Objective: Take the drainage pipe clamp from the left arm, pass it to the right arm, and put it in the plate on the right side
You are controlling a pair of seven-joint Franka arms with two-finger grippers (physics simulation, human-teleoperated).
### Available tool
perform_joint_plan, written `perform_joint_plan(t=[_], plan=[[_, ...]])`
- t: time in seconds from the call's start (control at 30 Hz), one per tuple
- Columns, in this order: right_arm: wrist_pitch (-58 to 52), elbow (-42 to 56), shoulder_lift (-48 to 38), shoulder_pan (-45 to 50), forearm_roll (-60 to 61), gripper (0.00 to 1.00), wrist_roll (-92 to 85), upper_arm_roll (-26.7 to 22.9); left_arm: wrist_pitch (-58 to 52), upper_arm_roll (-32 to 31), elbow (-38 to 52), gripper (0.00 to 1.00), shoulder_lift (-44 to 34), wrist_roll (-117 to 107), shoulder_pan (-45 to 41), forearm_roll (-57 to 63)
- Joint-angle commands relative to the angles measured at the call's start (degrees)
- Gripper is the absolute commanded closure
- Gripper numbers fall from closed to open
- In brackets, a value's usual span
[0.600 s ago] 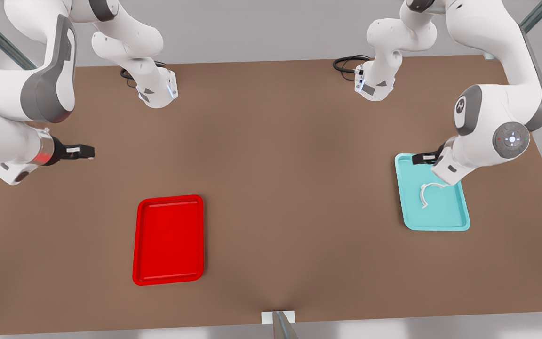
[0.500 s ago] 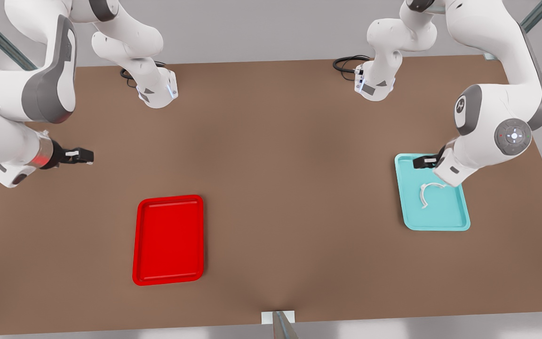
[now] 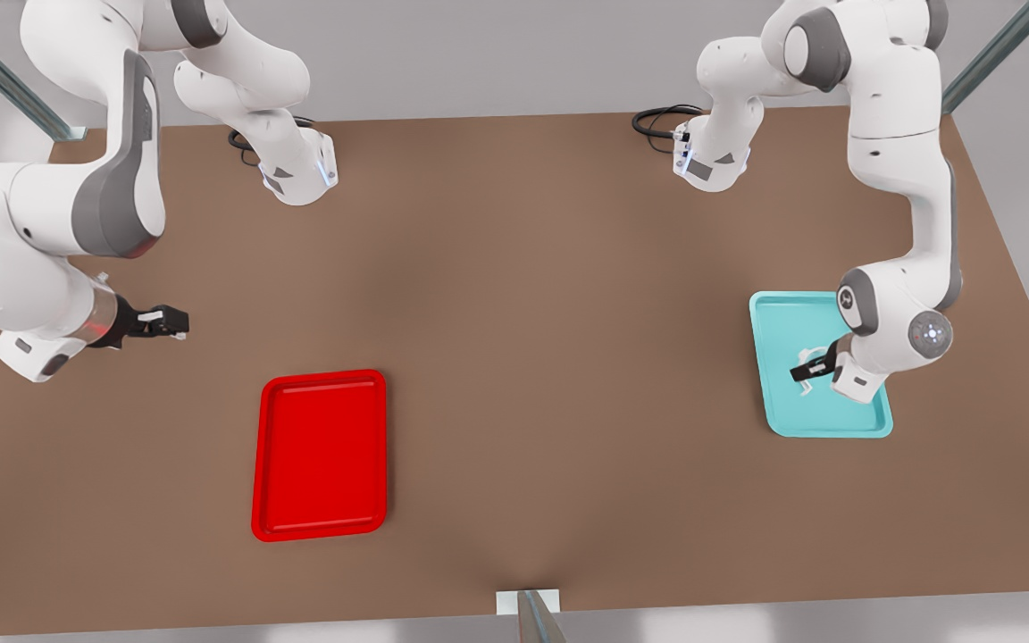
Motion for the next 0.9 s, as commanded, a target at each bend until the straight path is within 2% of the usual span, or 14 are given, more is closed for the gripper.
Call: perform_joint_plan(t=[0.0,0.17,0.4,0.43,0.5,0.53,0.6,0.67,0.7,0.73,0.87], plan=[[0.79,-0.19,0.00,0.00,-0.08,0.00,-2.23,-0.02,11.38,0.01,-0.91,0.00,0.90,12.41,0.57,-1.49],[1.06,-0.10,0.09,0.00,-0.08,0.00,-2.23,0.16,12.18,0.01,-0.91,0.00,4.59,12.14,1.27,0.18],[1.06,-0.19,0.44,0.26,-0.08,0.00,-2.23,0.25,12.09,0.01,-3.63,0.00,5.21,11.97,1.27,-0.08],[1.06,-0.19,0.44,0.26,-0.08,0.00,-2.32,0.25,12.09,0.01,-3.63,0.03,5.39,11.97,1.27,-0.08],[1.06,-0.19,0.53,0.44,-0.08,0.00,-2.32,0.25,12.18,0.01,-3.63,0.24,5.56,11.88,1.27,-0.26],[1.06,-0.19,0.53,0.61,-0.08,0.00,-2.32,0.25,12.18,-0.08,-3.63,0.29,5.56,11.79,1.27,-0.34],[1.06,-0.19,0.53,0.70,-0.08,0.00,-2.32,0.25,12.18,0.01,-3.63,0.29,5.65,11.79,1.36,-2.10],[1.06,-0.19,0.53,0.70,-0.08,0.00,-2.32,0.16,12.18,-0.08,-3.63,0.35,5.65,11.88,1.36,-2.10],[1.06,-0.19,0.62,0.70,-0.08,0.00,-2.32,0.16,12.18,-0.08,-3.63,0.44,5.83,11.79,1.36,-2.10],[1.06,-0.19,0.62,0.70,-0.08,0.00,-2.32,0.16,12.18,-0.08,-3.63,0.46,5.91,11.88,1.36,-2.10],[1.06,-0.28,0.62,0.70,-0.08,0.00,-2.32,0.25,12.18,-0.08,-3.63,0.46,6.44,12.23,1.36,-2.01]])
